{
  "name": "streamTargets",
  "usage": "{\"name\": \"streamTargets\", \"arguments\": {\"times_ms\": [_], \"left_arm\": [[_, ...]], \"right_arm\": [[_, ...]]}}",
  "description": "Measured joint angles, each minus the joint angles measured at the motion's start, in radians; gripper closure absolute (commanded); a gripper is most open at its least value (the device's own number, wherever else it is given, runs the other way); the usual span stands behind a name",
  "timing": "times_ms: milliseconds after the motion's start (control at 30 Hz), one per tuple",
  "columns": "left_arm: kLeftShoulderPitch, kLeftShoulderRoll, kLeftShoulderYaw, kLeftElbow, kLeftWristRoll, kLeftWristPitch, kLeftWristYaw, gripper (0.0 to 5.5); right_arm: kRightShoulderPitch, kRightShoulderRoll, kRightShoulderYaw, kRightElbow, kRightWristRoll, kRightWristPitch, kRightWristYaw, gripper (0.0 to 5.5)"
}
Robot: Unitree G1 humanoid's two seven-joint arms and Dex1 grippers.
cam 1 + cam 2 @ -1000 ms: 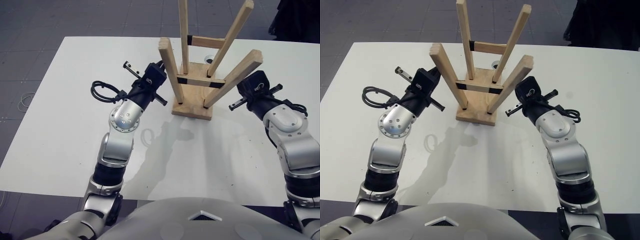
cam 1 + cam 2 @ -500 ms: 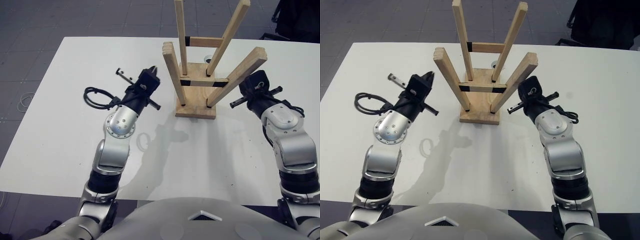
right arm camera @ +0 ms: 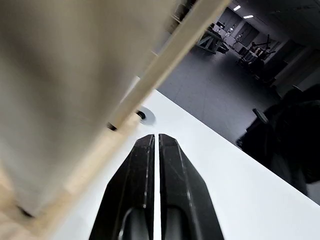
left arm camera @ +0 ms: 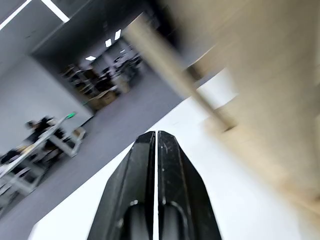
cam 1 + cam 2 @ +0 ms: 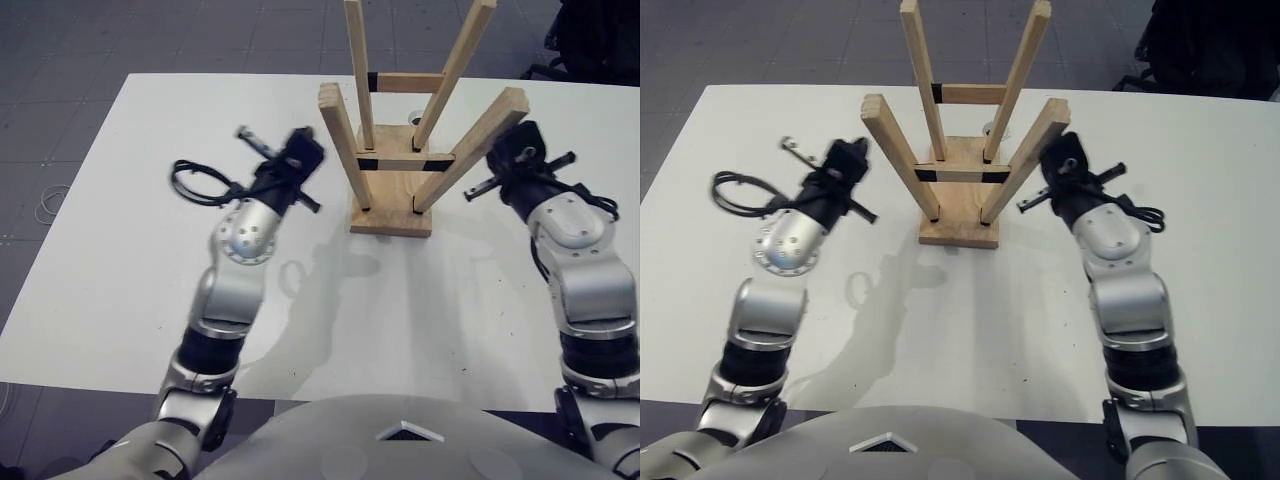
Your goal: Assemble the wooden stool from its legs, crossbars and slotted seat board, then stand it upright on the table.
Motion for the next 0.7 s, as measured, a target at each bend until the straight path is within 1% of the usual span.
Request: {"name": "streamTargets", "arguments": {"times_ms": [100, 233, 433, 567, 700], "left_arm": [[-0.078, -0.028, -0.027, 0.003, 0.036, 0.1, 0.003, 5.4], [-0.121, -0.037, -0.047, -0.011, 0.052, 0.127, 0.001, 5.4], [-0.109, -0.037, -0.056, -0.03, 0.054, 0.127, 0.005, 5.4], [-0.068, -0.032, -0.057, -0.04, 0.068, 0.127, 0.01, 5.4], [-0.018, -0.016, -0.056, 0.006, 0.074, 0.129, 0.016, 5.4]], "right_arm": [[-0.039, 0.039, 0.023, 0.008, -0.042, 0.061, -0.041, 5.37], [-0.044, 0.047, 0.024, 0.037, -0.057, 0.079, -0.045, 5.37], [-0.053, 0.048, 0.035, 0.059, -0.059, 0.096, -0.043, 5.37], [-0.109, 0.052, 0.064, 0.08, -0.083, 0.132, -0.043, 5.37], [-0.16, 0.091, 0.065, 0.08, -0.083, 0.138, -0.043, 5.37]]}}
